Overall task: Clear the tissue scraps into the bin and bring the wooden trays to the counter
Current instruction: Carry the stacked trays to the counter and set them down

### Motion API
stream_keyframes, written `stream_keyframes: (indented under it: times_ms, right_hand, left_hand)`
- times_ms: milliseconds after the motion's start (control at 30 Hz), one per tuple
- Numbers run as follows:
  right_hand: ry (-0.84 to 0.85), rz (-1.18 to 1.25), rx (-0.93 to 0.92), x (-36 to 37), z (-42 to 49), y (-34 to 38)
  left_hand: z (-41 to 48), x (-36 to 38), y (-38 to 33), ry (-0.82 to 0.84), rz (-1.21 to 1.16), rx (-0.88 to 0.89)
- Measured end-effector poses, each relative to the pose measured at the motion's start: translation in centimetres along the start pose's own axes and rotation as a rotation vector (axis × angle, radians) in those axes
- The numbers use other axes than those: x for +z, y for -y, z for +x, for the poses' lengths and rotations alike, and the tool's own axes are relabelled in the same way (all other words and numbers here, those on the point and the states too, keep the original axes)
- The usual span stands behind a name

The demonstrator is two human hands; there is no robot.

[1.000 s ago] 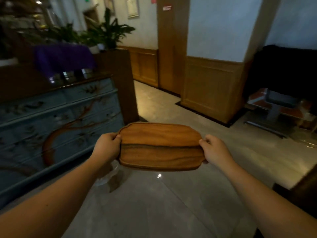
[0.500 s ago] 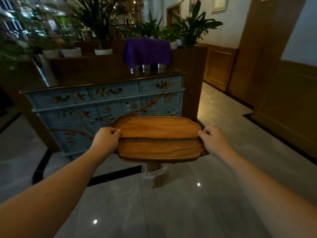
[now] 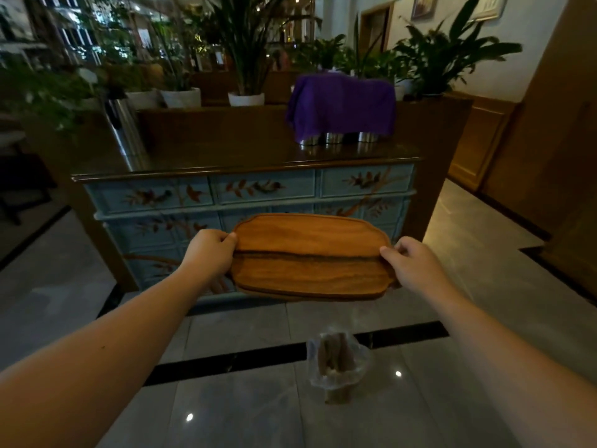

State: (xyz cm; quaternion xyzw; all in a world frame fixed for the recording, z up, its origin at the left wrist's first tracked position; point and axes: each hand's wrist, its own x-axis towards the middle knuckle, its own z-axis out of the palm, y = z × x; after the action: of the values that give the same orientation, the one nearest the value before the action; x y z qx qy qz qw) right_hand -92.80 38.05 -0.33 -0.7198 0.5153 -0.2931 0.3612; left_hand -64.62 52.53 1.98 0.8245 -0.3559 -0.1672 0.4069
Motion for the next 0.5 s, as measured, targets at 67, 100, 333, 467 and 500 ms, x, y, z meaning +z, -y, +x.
stream_keyframes:
  times_ms: [67, 100, 333, 467, 500]
  right_hand:
    - [0.005, -0.005, -0.025, 1.8, 3.1, 1.1]
    - [0.01, -0.006, -0.034, 2.7, 4.7, 1.5]
    - [0.087, 0.043, -0.078, 9.5, 17.1, 3.7]
    - [0.138, 0.081, -0.101, 13.1, 25.4, 5.9]
    - [0.159, 0.082, -0.106, 13.9, 27.5, 6.7]
  left_hand:
    - [3.4, -0.6, 0.7, -0.007, -0.022, -0.015]
    - [5.0, -0.8, 1.0, -0.012, -0.036, -0.03]
    - [15.2, -0.9, 3.0, -0.043, -0.104, -0.117]
    - [21.7, -1.3, 2.9, -0.154, -0.104, -0.157]
    - [23.6, -1.5, 2.7, -0.177, -0.114, -0.17]
